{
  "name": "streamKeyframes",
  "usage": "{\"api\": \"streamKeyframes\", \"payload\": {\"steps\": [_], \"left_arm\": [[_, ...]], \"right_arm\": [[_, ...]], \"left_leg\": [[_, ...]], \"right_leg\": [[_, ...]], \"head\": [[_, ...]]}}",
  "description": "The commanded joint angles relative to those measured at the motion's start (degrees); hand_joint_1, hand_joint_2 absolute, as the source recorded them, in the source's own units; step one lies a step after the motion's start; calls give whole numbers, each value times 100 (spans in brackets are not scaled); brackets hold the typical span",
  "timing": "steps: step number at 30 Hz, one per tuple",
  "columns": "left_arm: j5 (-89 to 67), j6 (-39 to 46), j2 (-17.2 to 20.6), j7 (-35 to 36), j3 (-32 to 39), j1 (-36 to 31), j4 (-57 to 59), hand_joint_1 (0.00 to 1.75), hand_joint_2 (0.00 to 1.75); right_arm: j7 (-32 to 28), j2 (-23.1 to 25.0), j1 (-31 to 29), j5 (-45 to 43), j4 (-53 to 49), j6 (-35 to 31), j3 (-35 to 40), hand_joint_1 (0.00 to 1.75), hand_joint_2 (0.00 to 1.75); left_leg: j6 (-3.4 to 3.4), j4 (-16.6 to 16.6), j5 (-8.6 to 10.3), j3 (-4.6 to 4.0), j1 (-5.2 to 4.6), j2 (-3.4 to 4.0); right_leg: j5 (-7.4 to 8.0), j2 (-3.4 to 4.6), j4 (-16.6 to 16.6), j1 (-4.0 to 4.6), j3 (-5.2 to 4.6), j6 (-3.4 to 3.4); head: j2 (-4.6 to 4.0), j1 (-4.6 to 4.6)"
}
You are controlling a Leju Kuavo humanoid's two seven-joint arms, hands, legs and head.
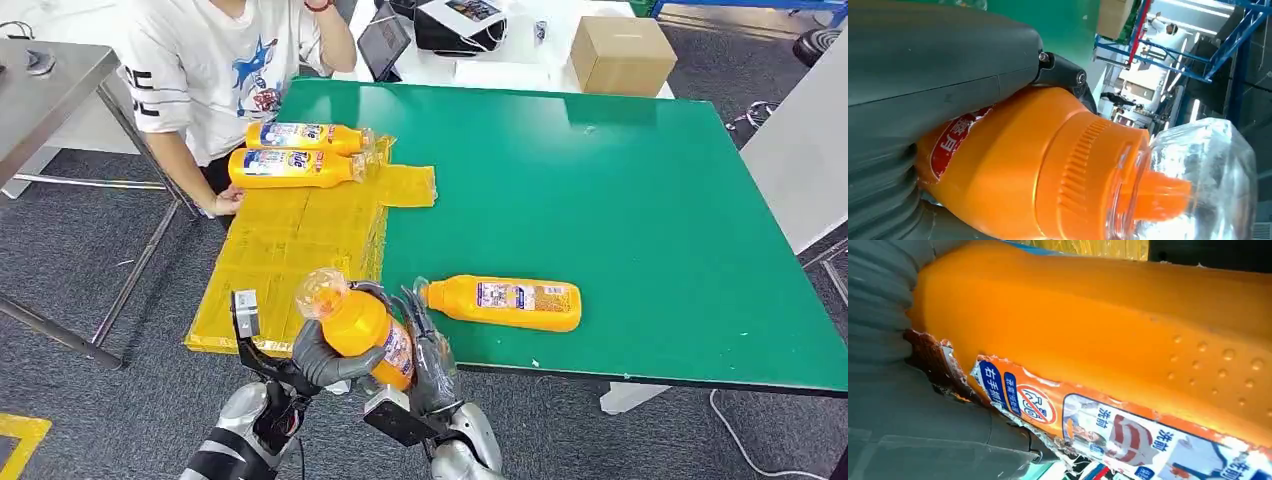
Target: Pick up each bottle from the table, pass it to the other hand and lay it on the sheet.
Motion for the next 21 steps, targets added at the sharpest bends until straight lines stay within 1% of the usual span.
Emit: {"api": "streamKeyframes", "payload": {"steps": [1, 2, 4, 8, 10, 11, 13, 14, 17, 21], "left_arm": [[32, -27, -4, 31, -278, -13, 12, 175, 175], [32, -27, -4, 31, -278, -13, 12, 175, 175], [32, -27, -4, 31, -278, -13, 12, 175, 175], [32, -27, -4, 31, -278, -13, 12, 175, 175], [32, -27, -4, 31, -278, -13, 12, 175, 175], [32, -27, -4, 31, -278, -13, 12, 175, 175], [32, -27, -4, 31, -278, -13, 12, 175, 175], [32, -27, -4, 31, -278, -13, 12, 175, 175], [32, -27, -4, 31, -278, -13, 12, 175, 175], [32, -27, -4, 31, -278, -13, 12, 175, 175]], "right_arm": [[36, -77, -310, -16, 276, 51, -102, 0, 175], [36, -77, -310, -16, 276, 51, -102, 0, 175], [36, -77, -310, -16, 276, 51, -102, 0, 175], [36, -77, -310, -16, 276, 51, -102, 0, 175], [36, -77, -310, -16, 276, 51, -102, 0, 175], [36, -77, -310, -16, 276, 51, -102, 0, 175], [36, -77, -310, -16, 276, 51, -102, 0, 175], [36, -77, -310, -16, 276, 51, -102, 0, 175], [36, -77, -310, -16, 276, 51, -102, 0, 175], [36, -77, -310, -16, 276, 51, -102, 0, 175]], "left_leg": [[-5, -2, -3, 7, 2, 1], [-9, -3, -8, 21, 5, 2], [-5, -2, -3, 8, 1, 0], [-8, -3, -7, 20, 3, 1], [-4, -3, -2, 7, 0, 0], [-8, -2, -8, 19, 4, 2], [-5, -2, -3, 8, 2, 0], [-8, -1, -8, 18, 6, 2], [-4, -3, -2, 6, 1, 1], [-7, -2, -6, 15, 4, 1]], "right_leg": [[-2, 5, -2, 2, 6, -5], [-6, 8, -5, 4, 21, -9], [-2, 4, -2, 1, 7, -5], [-6, 7, -2, 3, 18, -8], [-2, 3, -2, 0, 6, -4], [-6, 7, -3, 3, 18, -8], [-2, 4, -2, 2, 7, -5], [-5, 8, -3, 5, 18, -9], [-1, 4, -2, 1, 5, -4], [-5, 6, -3, 3, 15, -8]], "head": [[0, -2], [0, 0], [0, -2], [0, -2], [0, 0], [0, 0], [0, 0], [0, 0], [0, 0], [0, 0]]}}
